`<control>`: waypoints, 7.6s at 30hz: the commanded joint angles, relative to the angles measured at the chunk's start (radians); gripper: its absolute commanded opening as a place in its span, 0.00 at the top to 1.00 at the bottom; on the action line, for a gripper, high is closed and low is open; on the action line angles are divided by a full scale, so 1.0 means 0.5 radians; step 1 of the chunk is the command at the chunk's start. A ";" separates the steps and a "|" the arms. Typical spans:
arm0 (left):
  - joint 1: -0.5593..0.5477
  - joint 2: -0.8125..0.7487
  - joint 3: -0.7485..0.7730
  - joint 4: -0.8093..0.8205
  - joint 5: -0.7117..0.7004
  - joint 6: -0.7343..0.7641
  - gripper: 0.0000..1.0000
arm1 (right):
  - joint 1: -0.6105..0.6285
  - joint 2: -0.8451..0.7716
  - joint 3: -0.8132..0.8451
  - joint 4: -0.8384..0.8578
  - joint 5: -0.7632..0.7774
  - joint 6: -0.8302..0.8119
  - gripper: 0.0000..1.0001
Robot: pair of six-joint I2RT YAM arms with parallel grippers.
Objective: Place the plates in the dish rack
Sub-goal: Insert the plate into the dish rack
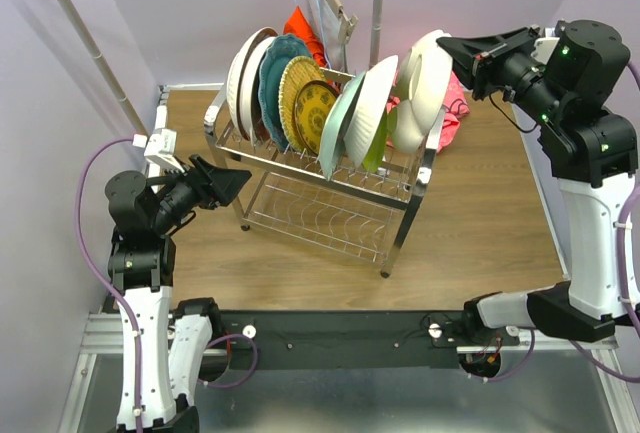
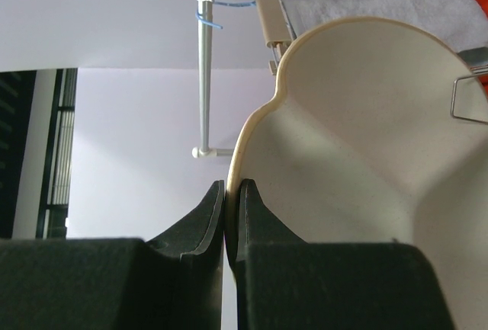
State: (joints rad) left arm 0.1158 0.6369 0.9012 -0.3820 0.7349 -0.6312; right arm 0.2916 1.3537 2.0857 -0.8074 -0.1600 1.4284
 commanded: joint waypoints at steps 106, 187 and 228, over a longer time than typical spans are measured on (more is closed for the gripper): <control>-0.008 -0.185 -0.124 -0.089 0.021 0.130 0.30 | 0.552 -0.281 -0.551 0.388 -0.088 -0.488 0.72; -0.008 -0.126 0.818 -0.451 -1.703 0.388 0.12 | 0.028 -0.597 -1.321 0.587 1.320 -2.483 0.00; -0.005 -0.074 0.667 -0.531 -1.715 0.505 0.12 | -0.939 -0.207 -1.380 0.406 0.955 -2.633 0.00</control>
State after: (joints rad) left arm 0.1154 0.6109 1.2423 -0.6353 -0.1196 -0.3710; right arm -0.1722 1.2663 1.4162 -0.6270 0.2947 0.1040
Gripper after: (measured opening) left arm 0.880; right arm 0.996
